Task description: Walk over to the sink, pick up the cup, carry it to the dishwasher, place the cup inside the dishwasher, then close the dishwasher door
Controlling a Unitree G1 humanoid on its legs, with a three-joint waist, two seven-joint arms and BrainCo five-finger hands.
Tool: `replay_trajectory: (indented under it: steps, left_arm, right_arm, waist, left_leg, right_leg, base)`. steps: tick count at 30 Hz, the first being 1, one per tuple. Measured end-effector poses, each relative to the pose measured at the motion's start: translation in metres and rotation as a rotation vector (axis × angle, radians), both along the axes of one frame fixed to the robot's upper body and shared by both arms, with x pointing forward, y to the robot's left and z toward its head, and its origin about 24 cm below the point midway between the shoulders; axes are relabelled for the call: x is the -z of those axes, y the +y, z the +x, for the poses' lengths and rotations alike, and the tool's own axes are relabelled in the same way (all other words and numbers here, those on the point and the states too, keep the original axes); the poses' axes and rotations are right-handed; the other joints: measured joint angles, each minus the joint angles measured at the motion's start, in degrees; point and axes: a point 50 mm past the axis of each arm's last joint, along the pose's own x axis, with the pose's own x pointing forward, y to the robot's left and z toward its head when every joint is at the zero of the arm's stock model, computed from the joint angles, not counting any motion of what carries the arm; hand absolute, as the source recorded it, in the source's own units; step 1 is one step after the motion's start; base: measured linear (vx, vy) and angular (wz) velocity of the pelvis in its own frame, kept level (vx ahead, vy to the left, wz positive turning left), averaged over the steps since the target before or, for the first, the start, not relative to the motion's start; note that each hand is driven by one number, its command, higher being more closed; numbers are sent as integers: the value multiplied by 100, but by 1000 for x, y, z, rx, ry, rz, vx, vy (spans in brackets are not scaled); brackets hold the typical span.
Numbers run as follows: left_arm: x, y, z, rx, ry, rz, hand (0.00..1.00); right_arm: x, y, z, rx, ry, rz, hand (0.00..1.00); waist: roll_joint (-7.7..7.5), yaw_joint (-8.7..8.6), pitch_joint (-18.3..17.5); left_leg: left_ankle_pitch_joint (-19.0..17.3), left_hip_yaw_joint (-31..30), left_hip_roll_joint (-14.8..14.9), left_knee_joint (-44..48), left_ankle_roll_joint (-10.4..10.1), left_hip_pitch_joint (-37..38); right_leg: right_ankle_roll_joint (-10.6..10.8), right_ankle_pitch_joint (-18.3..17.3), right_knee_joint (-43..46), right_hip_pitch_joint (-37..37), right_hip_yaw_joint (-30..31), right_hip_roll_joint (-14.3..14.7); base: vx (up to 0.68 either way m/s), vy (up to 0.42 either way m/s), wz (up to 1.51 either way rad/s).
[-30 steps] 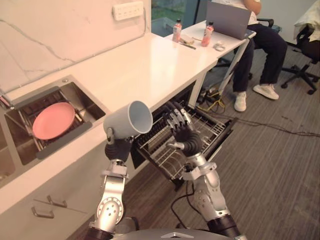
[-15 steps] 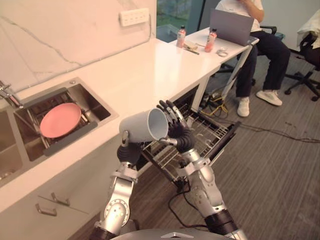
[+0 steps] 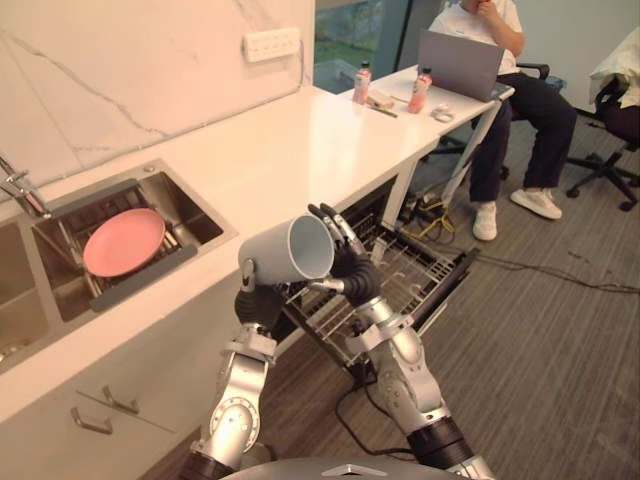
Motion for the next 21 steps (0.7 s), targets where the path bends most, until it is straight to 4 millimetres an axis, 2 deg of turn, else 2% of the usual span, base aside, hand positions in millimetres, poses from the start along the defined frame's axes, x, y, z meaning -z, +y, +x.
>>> replay_trajectory:
  steps: [6,12,21]
  left_arm:
    - [0,0,0,0,1,2,100]
    - [1,1,0,4,2,7,100]
    - [1,1,-1,4,5,11,100]
  right_arm:
    - [0,0,0,-10,0,-12,0]
    - [2,12,-6,-99,-30,-80,0]
    - [1,13,-6,-86,-54,-119,0]
  waist:
    - [0,4,0]
    - [1,4,-1]
    - [8,21,-5]
  left_leg:
    - [5,8,3,0,-7,24]
    - [3,25,24,32,-17,30]
    - [-31,17,40,84,-70,30]
  right_leg:
    - [-12,8,-1,17,7,0]
    - [-29,27,-1,22,14,11]
    - [-62,33,-1,54,6,18]
  base:
    - [-6,1,0]
    - [0,0,-1]
    - [0,0,0]
